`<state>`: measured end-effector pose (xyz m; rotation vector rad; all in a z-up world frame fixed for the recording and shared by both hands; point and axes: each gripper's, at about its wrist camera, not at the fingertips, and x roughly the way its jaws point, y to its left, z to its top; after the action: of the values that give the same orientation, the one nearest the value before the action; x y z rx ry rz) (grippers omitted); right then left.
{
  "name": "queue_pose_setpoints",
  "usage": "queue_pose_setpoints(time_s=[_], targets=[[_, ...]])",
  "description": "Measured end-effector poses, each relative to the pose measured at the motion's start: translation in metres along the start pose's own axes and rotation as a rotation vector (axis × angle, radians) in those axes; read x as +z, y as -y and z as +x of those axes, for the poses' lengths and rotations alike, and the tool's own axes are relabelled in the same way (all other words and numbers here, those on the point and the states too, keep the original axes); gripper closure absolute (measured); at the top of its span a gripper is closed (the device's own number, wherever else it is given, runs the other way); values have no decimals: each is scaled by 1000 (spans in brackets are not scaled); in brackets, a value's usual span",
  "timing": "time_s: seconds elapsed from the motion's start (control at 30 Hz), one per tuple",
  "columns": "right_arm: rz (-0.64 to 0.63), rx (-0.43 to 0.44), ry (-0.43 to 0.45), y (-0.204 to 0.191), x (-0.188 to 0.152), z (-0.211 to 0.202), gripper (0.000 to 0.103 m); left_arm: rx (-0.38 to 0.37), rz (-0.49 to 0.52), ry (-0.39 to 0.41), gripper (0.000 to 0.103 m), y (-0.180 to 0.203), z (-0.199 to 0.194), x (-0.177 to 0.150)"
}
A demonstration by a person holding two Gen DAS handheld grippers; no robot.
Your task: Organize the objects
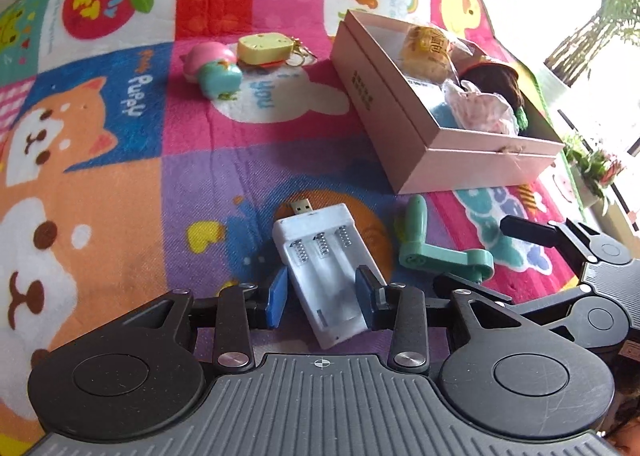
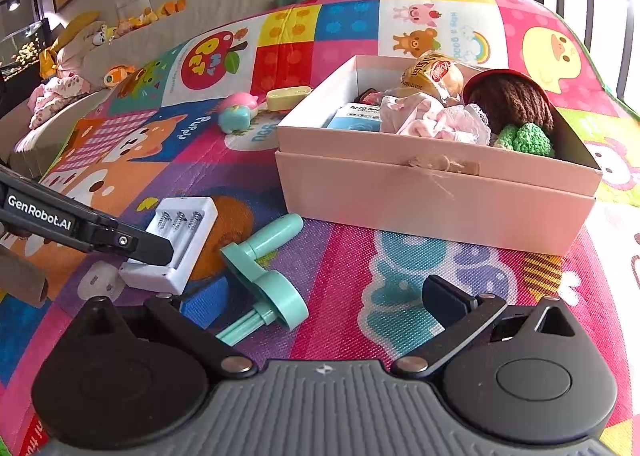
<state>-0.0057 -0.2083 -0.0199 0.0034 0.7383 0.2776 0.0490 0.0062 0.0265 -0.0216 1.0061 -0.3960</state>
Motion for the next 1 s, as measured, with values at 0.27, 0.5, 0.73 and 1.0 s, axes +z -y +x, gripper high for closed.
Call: queue_pose_setpoints(time_s=[0.27,0.5,0.73,1.0], targets=[[-72,3,-9,-10,-2,1,5,-26,54,-29,62,29,17,14],[-74,3,-8,-9,-2,1,5,5,110,-40,62,43,20,18],[-137,-17,-21,-8,-10,-10,5,-77,91,-56,62,36,15,13],[-127,-88,-1,-1,-18,-21,5,-73,117,-55,60,59,19,10]])
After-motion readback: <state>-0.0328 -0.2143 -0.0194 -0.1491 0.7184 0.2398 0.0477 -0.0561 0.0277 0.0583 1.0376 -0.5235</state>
